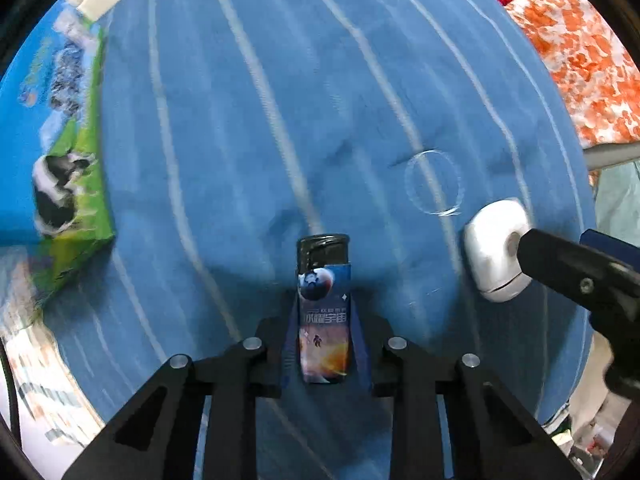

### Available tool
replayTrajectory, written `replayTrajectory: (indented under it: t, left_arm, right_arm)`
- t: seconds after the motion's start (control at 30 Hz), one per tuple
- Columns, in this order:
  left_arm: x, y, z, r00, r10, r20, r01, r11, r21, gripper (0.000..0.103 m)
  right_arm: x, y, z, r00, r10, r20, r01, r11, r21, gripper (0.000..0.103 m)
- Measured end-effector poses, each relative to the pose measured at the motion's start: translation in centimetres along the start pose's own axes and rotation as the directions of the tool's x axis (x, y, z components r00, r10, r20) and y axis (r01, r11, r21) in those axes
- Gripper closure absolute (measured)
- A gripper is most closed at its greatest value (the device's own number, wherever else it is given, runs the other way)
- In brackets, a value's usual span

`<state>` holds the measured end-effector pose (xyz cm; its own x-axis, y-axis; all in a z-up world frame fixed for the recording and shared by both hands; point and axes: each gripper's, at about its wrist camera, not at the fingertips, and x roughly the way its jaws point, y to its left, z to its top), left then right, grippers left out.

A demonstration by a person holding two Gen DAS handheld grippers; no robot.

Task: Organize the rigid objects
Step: 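Grasp the blue lighter with the left gripper while the right gripper grasps the white round device, then lift the lighter with the left gripper while the right gripper carries the white device toward the box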

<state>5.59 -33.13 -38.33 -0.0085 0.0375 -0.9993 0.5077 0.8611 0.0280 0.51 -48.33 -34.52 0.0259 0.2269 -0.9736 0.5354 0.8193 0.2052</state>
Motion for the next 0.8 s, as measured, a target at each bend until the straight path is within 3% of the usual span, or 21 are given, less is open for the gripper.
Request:
replayTrajectory:
  t: [0.07,0.2,0.3,0.57,0.8]
  left_arm:
    - [0.1,1.6,-0.7,1.000,0.004,-0.011,-0.005,0.999,-0.045,0.080]
    - [0.3,4.4,-1.4,1.000,-0.002,-0.026,-0.001,0.989,-0.148,0.080]
    - [0.3,5.6,-1.3,1.000,-0.006,-0.023,0.002,0.981,-0.194,0.080]
    - [-0.9,8.3,-2.5,1.000,-0.026,0.011,0.028,0.977,-0.211,0.080]
    - [-6.4,9.1,-2.9,0.990,-0.048,0.132,0.071,0.982,-0.173,0.081]
  right_arm:
    - [0.7,0.7,-0.1,1.000,-0.004,-0.009,0.004,1.000,-0.016,0.011]
    - [2.7,2.3,-0.2,0.998,-0.053,-0.034,0.051,0.997,-0.055,0.034]
    - [2.7,3.9,-0.4,0.991,-0.128,0.026,0.130,0.986,-0.103,0.049]
    - [2.0,5.6,-1.0,0.986,-0.163,0.043,0.168,0.976,-0.140,0.051]
    - [-1.8,7.6,-2.0,0.989,-0.120,0.091,0.133,0.980,-0.151,0.051]
